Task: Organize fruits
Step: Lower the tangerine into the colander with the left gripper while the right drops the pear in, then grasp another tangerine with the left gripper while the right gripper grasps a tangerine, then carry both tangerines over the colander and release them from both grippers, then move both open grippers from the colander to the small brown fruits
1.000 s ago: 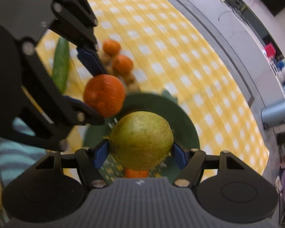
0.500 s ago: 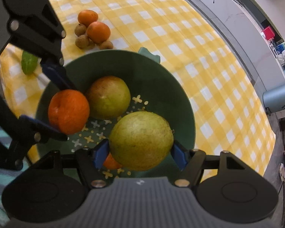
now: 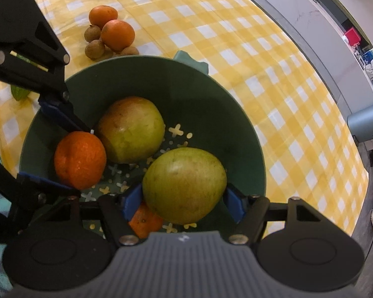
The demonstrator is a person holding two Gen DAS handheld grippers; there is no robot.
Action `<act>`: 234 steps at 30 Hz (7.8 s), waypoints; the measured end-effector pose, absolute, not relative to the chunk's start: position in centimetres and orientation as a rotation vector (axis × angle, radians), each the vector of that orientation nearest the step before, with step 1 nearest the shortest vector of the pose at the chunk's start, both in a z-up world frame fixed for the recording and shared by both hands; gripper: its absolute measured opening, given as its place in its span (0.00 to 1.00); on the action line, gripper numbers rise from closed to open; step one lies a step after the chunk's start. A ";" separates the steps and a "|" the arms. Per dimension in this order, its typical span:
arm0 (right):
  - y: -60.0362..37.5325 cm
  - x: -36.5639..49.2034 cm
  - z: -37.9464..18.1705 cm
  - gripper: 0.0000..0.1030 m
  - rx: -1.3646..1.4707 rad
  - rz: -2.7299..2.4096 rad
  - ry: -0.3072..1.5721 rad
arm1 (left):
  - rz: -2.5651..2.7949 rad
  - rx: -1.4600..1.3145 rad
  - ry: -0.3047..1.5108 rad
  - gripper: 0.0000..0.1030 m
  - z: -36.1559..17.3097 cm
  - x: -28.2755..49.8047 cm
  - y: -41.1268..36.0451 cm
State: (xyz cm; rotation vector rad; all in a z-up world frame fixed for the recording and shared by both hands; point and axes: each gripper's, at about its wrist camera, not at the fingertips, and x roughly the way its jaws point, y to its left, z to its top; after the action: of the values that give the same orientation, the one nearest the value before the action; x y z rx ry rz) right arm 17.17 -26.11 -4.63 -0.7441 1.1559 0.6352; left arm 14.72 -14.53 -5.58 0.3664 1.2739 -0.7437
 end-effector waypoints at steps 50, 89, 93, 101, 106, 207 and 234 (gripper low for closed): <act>-23.1 13.0 0.9 0.70 -0.661 0.628 1.008 | -0.570 0.348 1.113 0.73 2.0 11.6 -7.9; -11.3 16.7 -3.4 0.49 -0.695 0.842 0.955 | -0.417 0.174 1.192 0.50 -5.5 18.6 3.4; -10.6 17.3 -4.2 0.47 -0.687 0.840 0.971 | -0.404 0.139 1.197 0.48 -6.0 19.0 3.9; -10.6 19.6 -3.7 0.47 -0.583 0.817 0.981 | -0.374 0.062 1.167 0.48 -5.3 20.9 5.3; -10.1 21.0 -4.4 0.46 -0.567 0.802 1.013 | -0.386 0.053 1.188 0.49 -5.9 21.8 5.6; -26.6 12.0 -3.0 0.42 -0.722 0.784 1.294 | -0.797 0.648 1.223 0.54 -5.1 13.5 -15.4; -25.0 9.9 2.4 0.62 -0.674 0.759 1.126 | -0.845 0.633 1.039 0.68 1.8 11.2 -11.2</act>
State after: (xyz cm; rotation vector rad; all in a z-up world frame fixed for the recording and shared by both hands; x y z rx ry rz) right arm 9.89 -25.01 2.36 -0.6736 1.1258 0.7595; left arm 11.23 -11.16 1.76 0.6334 1.0390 -0.8446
